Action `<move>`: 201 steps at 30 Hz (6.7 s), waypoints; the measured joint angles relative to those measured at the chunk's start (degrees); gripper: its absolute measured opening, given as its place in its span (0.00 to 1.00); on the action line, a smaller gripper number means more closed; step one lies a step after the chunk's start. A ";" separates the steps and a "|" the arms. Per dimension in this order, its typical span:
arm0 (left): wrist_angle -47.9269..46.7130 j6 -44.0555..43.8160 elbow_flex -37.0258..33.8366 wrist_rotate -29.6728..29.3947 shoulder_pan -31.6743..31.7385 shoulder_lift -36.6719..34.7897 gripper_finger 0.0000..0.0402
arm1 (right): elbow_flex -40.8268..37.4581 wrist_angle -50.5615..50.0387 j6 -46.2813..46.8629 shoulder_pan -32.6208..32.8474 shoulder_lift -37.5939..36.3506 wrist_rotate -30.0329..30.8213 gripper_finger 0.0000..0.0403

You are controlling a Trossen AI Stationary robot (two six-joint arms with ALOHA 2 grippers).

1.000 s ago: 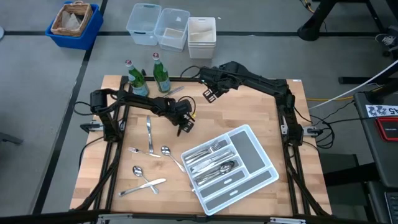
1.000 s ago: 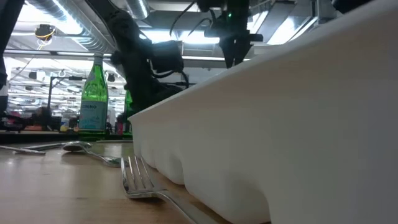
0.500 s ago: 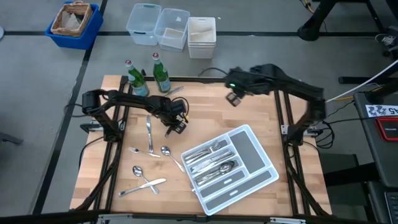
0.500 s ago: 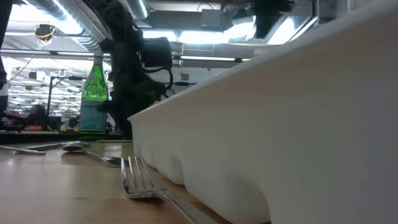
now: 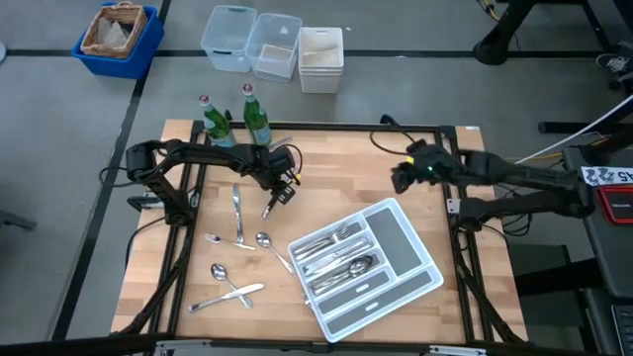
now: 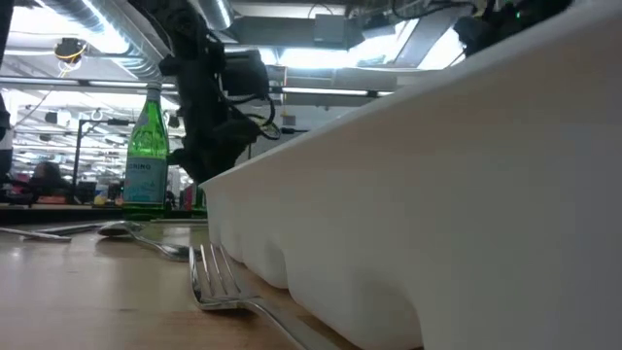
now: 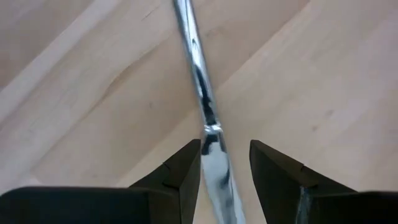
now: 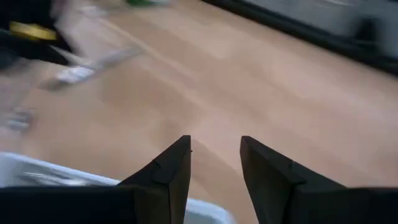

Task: Sort silverware
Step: Put the silver table knife into the white silverware tray

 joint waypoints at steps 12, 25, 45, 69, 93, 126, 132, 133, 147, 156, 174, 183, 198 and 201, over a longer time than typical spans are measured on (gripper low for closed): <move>4.46 3.17 0.00 -3.06 0.26 5.95 0.32 | -20.63 37.21 -2.87 -0.02 -0.28 -13.07 0.35; 7.51 5.03 0.24 -6.39 -0.67 8.72 0.32 | -20.63 37.66 -2.86 -0.04 0.88 -13.51 0.35; 2.83 7.19 0.31 -6.78 -0.70 9.60 0.12 | -27.50 44.14 -13.73 -0.02 -1.87 -22.14 0.35; 1.70 9.28 2.85 -5.09 -0.29 9.93 0.08 | -51.17 66.14 -9.60 -0.04 -8.65 -24.95 0.35; -3.43 6.12 11.02 -2.19 -0.27 9.93 0.09 | -51.33 65.67 -6.86 -0.04 -8.52 -24.94 0.35; 11.64 -2.42 22.69 4.84 -14.91 9.75 0.09 | -48.15 69.68 -12.07 -0.03 -23.56 -37.55 0.35; 16.78 -4.00 22.69 4.81 -18.74 9.89 0.08 | -48.13 59.95 -12.45 -0.04 -29.75 -37.54 0.35; 17.49 -4.00 22.69 4.82 -19.42 10.04 0.08 | -48.13 59.16 -13.10 -0.02 -30.59 -37.55 0.35; 23.44 -5.55 22.71 4.81 -26.98 17.51 0.09 | -48.04 48.93 -18.08 -0.04 -39.09 -38.03 0.35; 24.86 -8.53 22.69 4.77 -28.38 22.74 0.10 | -48.04 43.92 -19.08 -0.02 -46.52 -40.98 0.35; 24.95 1.82 22.69 4.80 -28.30 24.00 0.11 | -47.74 39.40 -19.35 -0.04 -53.61 -40.98 0.35; 25.23 -0.56 22.69 4.88 -27.44 23.97 0.25 | -47.80 39.38 -19.08 -0.04 -53.63 -40.92 0.35; 23.34 -5.72 22.69 8.47 -19.10 15.21 0.34 | -47.93 39.13 -18.93 -0.02 -53.63 -37.03 0.35; 20.84 -7.96 22.71 8.47 -15.41 12.16 0.33 | -47.93 39.18 -18.93 -0.02 -53.63 -36.98 0.35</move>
